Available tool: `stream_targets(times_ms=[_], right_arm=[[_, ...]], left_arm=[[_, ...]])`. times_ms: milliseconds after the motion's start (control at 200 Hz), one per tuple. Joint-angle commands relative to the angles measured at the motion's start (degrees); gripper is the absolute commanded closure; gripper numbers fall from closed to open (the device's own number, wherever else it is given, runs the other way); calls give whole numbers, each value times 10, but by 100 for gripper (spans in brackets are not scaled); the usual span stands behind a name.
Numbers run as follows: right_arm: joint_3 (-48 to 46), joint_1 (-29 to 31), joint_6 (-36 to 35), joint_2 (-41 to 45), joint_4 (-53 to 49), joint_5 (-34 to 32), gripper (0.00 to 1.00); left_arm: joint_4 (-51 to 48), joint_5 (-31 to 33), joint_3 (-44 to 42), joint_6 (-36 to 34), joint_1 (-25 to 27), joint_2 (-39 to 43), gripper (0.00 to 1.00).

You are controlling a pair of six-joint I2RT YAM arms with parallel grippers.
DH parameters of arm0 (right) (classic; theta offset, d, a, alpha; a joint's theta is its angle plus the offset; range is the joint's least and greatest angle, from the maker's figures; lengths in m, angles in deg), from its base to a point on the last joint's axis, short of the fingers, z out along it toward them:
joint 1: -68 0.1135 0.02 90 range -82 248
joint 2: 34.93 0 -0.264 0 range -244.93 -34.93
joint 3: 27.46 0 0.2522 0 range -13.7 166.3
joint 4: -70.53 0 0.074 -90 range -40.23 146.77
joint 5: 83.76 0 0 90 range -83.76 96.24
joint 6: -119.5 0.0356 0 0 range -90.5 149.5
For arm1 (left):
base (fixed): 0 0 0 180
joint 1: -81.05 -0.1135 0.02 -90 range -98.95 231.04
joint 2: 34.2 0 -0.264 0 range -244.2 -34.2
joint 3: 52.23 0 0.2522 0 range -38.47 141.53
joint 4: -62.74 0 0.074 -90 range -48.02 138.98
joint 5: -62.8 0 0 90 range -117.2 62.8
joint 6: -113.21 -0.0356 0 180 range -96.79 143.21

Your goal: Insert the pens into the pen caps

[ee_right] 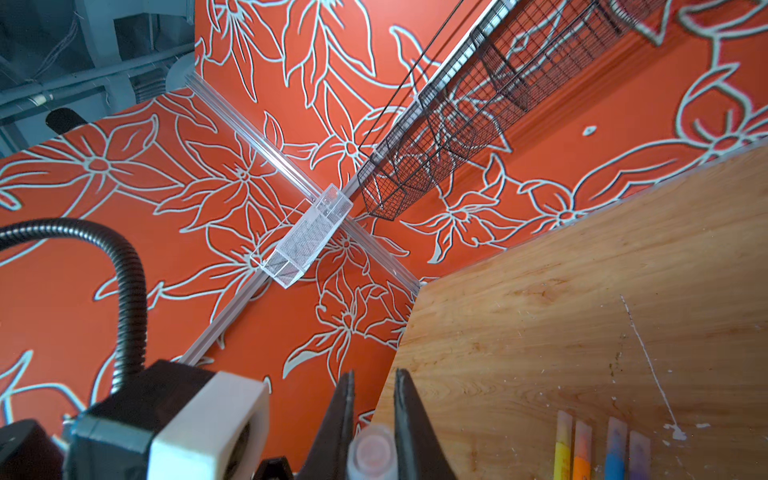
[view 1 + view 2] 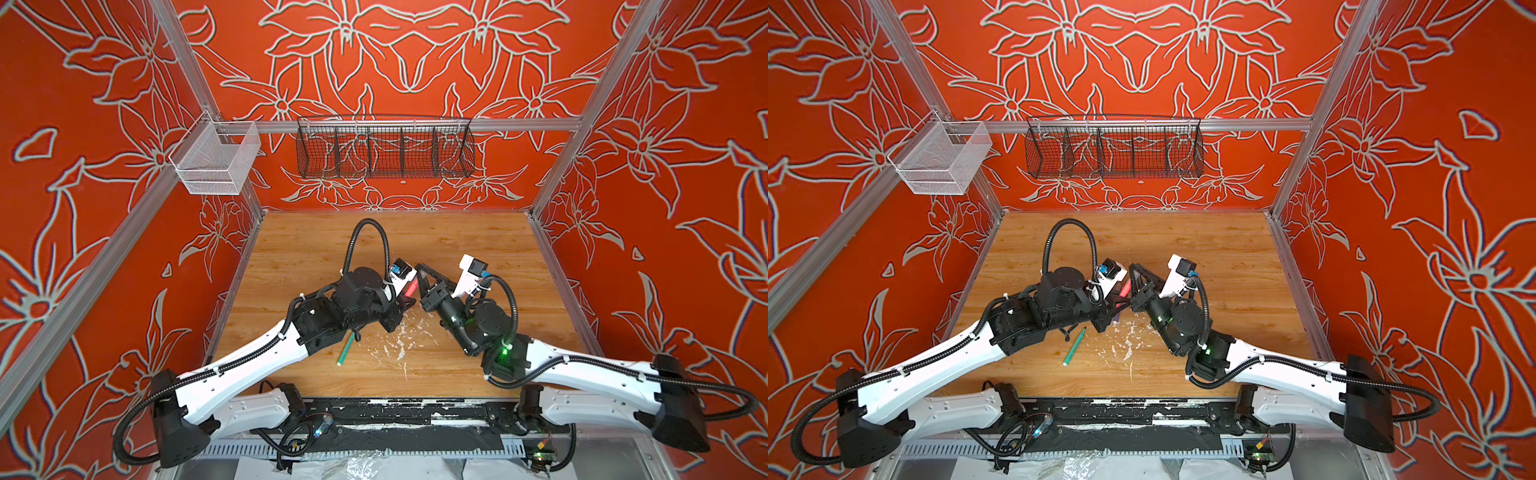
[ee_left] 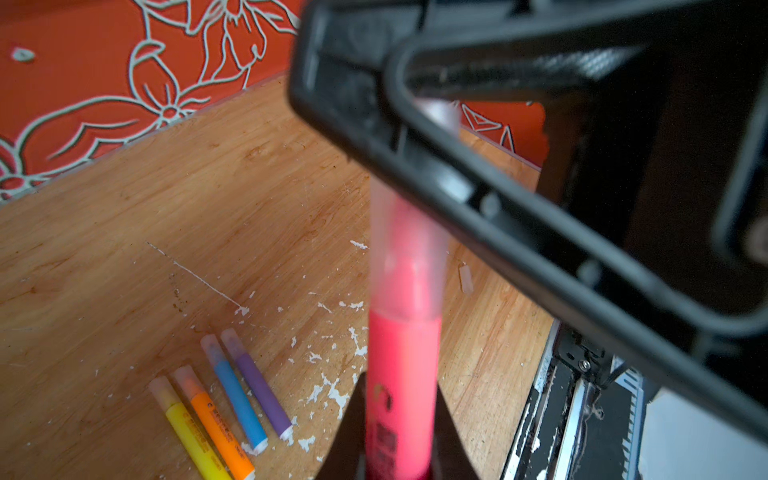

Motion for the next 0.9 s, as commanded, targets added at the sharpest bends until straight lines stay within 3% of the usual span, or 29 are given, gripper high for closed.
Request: stream_targets(times_ms=[0,175,285,475,676,781,896], right_arm=[[-33,82,34,-34,-112,154,100],[-24,101,43,-60,-113,152,100],[-28,101,31,-41,-129,113,100],[-7,92,-20,37,-233,23,70],[9,59,-65,117,-347,-44,39],[18,31,-73,142,-415,-68,32],[19,-24,-65,165,-495,-76,29]], left_arm=[[251,112,74,28,-43,1,100],[252,132,92,8,-49,4,100],[248,120,74,7,-49,15,100],[214,75,-49,41,-49,60,100],[168,117,-215,126,-49,114,100],[149,144,-263,160,-57,89,100],[138,148,-275,208,-106,33,100]])
